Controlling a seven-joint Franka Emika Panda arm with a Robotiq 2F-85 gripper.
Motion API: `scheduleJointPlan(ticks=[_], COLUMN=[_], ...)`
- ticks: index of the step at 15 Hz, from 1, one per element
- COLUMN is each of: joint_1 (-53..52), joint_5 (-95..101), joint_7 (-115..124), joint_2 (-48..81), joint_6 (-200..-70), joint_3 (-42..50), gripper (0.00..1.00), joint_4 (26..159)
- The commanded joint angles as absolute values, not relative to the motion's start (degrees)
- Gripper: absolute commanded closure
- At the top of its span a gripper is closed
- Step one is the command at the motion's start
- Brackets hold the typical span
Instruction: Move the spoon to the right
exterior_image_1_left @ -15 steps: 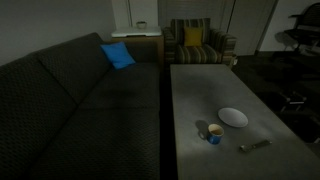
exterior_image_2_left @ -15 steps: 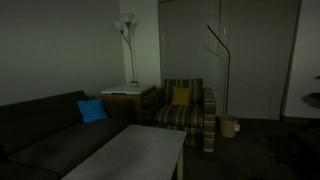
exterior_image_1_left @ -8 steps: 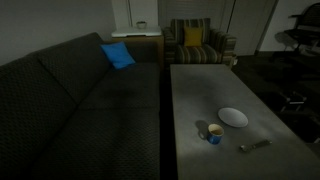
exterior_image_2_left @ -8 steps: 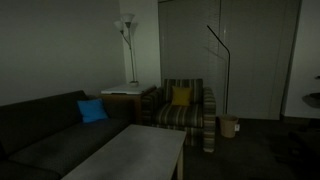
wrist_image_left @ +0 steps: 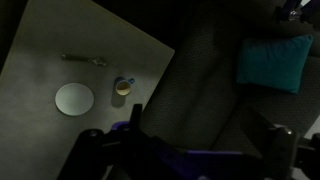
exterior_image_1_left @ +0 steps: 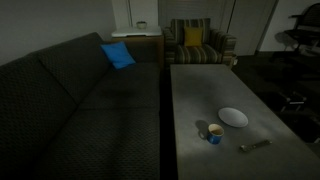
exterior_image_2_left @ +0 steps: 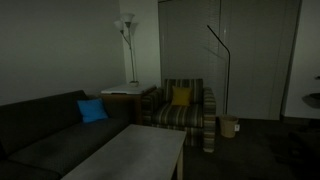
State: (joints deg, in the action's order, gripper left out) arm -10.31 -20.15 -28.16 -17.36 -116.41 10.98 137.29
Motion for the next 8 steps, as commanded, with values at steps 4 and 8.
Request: scheduleJointPlan(ticks=[4,8], joint_1=[-7.93,-7.47], joint_5=[-20.87,-15.96], joint_7=[-28.71,-29.02], joint_2=[-16.03,-19.79], joint_6=[-116.22,-117.49], joint_3=[8.59,6.19], gripper=[0.00,0.00], joint_4=[136.16,137.89])
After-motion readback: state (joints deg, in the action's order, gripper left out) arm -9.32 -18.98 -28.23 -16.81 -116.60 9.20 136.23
